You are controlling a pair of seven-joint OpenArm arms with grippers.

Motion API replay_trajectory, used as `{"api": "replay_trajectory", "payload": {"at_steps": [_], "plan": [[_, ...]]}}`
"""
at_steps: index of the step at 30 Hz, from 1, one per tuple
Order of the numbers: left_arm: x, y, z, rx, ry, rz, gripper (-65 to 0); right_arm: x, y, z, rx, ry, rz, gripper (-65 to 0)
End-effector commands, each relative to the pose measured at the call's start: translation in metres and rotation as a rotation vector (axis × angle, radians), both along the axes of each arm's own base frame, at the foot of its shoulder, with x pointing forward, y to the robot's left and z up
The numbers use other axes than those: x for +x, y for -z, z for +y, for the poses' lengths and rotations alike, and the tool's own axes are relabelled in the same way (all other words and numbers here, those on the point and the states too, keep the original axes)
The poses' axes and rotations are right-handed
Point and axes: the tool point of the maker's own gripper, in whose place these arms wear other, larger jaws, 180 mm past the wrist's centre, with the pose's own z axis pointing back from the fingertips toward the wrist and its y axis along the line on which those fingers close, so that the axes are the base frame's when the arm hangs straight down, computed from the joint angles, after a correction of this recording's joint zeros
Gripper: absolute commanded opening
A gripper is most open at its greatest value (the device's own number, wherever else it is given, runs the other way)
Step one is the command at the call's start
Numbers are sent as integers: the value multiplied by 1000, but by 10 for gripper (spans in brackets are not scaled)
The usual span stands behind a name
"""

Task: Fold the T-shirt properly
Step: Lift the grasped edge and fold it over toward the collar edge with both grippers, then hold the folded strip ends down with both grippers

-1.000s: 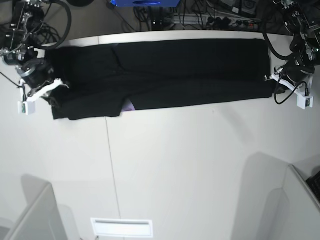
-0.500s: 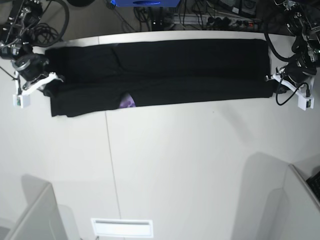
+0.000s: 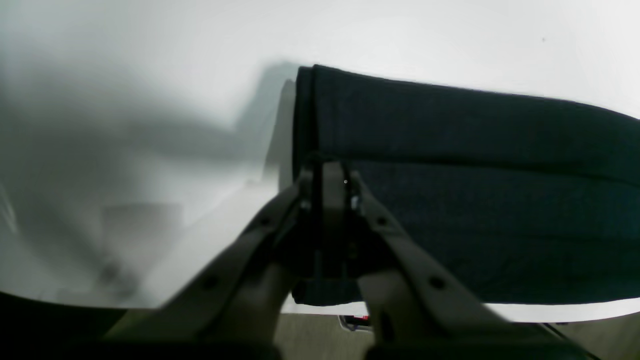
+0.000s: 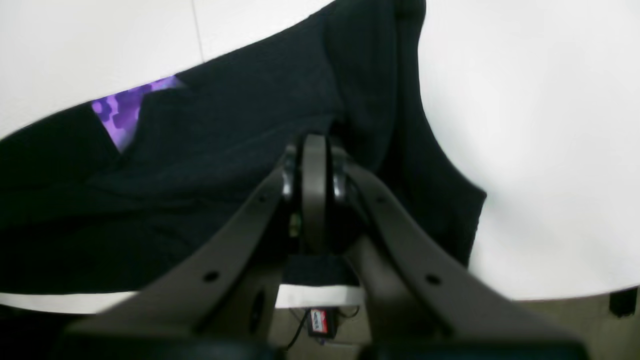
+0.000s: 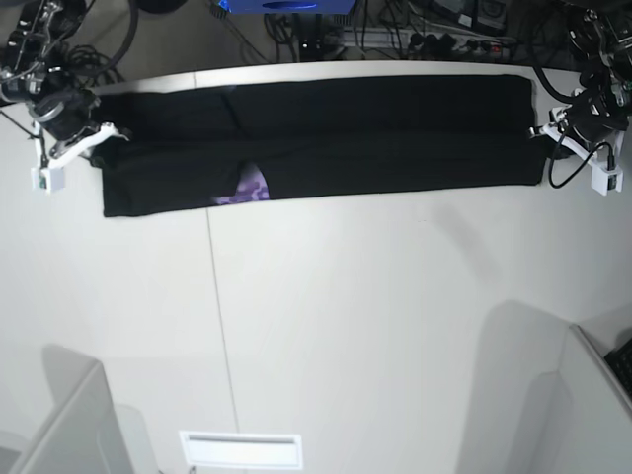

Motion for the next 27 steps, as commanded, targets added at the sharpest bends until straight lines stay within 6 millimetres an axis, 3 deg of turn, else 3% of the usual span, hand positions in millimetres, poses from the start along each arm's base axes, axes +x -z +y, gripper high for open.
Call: {"api": "replay_trajectory", "payload": {"at_steps": [1,11,24,25,27], "plan": [[5,-10,4,26,11,-30,-650,6,-11,-3,-15,-7,-44,-650],[-16,2,3,21,14,35,-650,-3,5,-4,8,20,-2,-650],[-17,2,5,24,8,37,-650,-8,14,-7,18,37,29,-650],[-17,2,6,26,7,37,-650,-9,14,-7,18,38,32,-632],[-17,1,6,28,8,36,-650,-13,16,-7,17,38,43,-477]]}}
